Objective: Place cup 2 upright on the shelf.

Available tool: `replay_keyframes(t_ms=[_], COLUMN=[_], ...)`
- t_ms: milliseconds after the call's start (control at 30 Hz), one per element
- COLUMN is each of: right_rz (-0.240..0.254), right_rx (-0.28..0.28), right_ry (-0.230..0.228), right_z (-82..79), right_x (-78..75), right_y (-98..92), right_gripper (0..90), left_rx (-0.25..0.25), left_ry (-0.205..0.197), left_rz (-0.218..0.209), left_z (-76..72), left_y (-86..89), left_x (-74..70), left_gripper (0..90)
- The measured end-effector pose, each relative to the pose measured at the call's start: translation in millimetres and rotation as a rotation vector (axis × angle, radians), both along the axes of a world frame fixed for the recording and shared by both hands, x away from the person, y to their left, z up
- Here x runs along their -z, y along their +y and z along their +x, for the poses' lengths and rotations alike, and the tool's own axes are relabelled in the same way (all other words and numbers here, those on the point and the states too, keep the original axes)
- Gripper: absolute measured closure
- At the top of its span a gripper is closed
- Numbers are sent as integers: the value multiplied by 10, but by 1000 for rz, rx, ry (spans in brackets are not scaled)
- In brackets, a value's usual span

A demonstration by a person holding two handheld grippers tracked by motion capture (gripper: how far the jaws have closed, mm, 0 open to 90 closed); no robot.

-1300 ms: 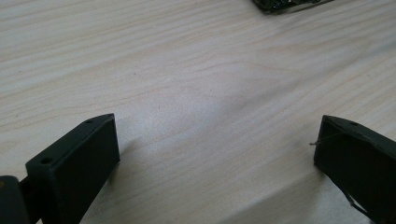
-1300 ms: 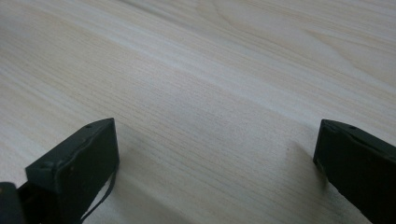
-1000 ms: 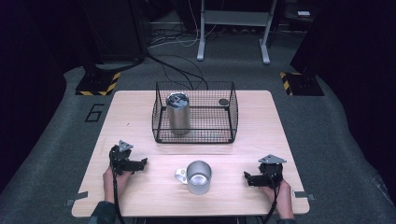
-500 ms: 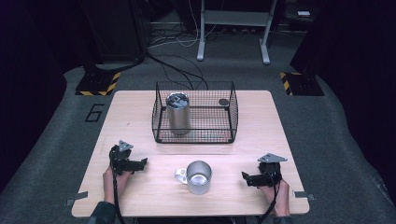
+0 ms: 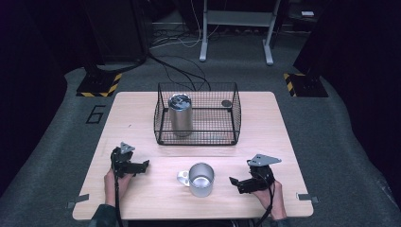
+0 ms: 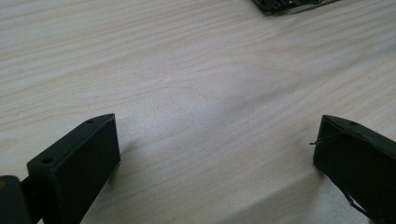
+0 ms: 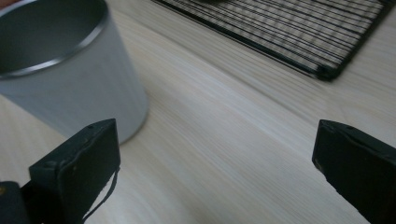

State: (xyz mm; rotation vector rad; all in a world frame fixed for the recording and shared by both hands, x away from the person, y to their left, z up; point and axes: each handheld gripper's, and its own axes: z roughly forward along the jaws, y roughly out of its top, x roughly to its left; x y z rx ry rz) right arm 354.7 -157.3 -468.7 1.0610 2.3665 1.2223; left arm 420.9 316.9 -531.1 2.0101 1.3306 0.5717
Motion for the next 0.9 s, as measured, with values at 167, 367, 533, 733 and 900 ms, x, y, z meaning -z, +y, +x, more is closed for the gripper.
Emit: replay_keyframes(t_ms=[167, 367, 533, 733, 900], right_rz=[26, 36, 40, 41, 30], right_rx=[-103, -177, -224, -265, -289], right_ry=[-6, -4, -1, -14, -11], right_z=[-61, -110, -105, -104, -82], right_x=[-106, -137, -140, -149, -140], right_y=[225, 377, 531, 664, 762], right_gripper=[3, 0, 0, 0, 0], left_rx=[0, 4, 4, 4, 3], left_ry=[-1, 5, 5, 5, 5], left_rz=[-2, 2, 2, 2, 0], left_z=[1, -2, -1, -1, -1], left_y=[-1, 3, 3, 3, 2], left_x=[1, -4, -4, -4, -4], left_gripper=[3, 3, 3, 3, 3])
